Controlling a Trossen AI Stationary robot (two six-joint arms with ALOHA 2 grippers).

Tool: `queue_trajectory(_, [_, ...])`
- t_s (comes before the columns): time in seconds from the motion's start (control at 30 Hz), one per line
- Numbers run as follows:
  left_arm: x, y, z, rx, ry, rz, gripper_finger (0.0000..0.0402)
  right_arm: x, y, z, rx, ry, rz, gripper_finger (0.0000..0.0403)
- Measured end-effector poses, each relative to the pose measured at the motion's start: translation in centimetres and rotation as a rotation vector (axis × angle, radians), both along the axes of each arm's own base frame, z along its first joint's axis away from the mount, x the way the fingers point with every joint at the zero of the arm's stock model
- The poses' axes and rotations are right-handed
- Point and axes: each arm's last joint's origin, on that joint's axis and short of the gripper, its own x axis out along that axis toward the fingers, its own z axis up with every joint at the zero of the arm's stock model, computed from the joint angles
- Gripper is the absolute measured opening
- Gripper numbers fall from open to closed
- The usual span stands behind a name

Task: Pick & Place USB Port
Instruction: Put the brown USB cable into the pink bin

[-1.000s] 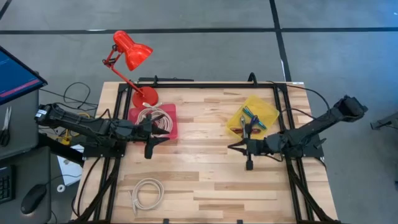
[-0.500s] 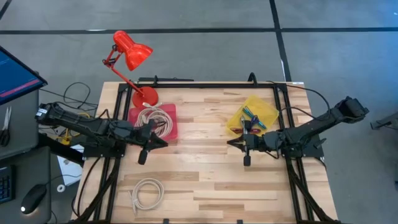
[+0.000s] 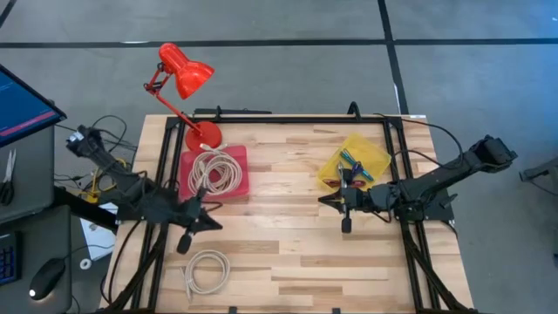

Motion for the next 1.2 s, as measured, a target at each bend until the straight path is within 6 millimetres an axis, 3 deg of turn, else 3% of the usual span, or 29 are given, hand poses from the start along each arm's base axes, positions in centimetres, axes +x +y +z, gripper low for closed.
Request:
queue_trajectory(0.23, [-1.5, -1.6, -1.8, -0.057, 0.132, 0.113, 0.0004, 0.0, 0.0, 0.0, 0.03, -0.003, -0.006, 0.0008])
queue_trajectory(0.67, [0.2, -3.1, -5.5, -0.201, 0.486, 0.135, 0.0008, 0.1, -0.2, 0.0, 0.026, -0.003, -0.015, 0.0008])
queue_trajectory(0.93, [0.9, -2.1, -5.8, -0.207, 0.548, 0.157, 0.0068, 0.3, -1.1, 0.0, 0.067, -0.004, -0.065, 0.0008])
queue_trajectory(1.2, [0.3, -1.4, -6.7, -0.155, 0.69, 0.155, 0.0138, 0.2, -1.1, -0.3, 0.059, 0.023, -0.068, 0.0008])
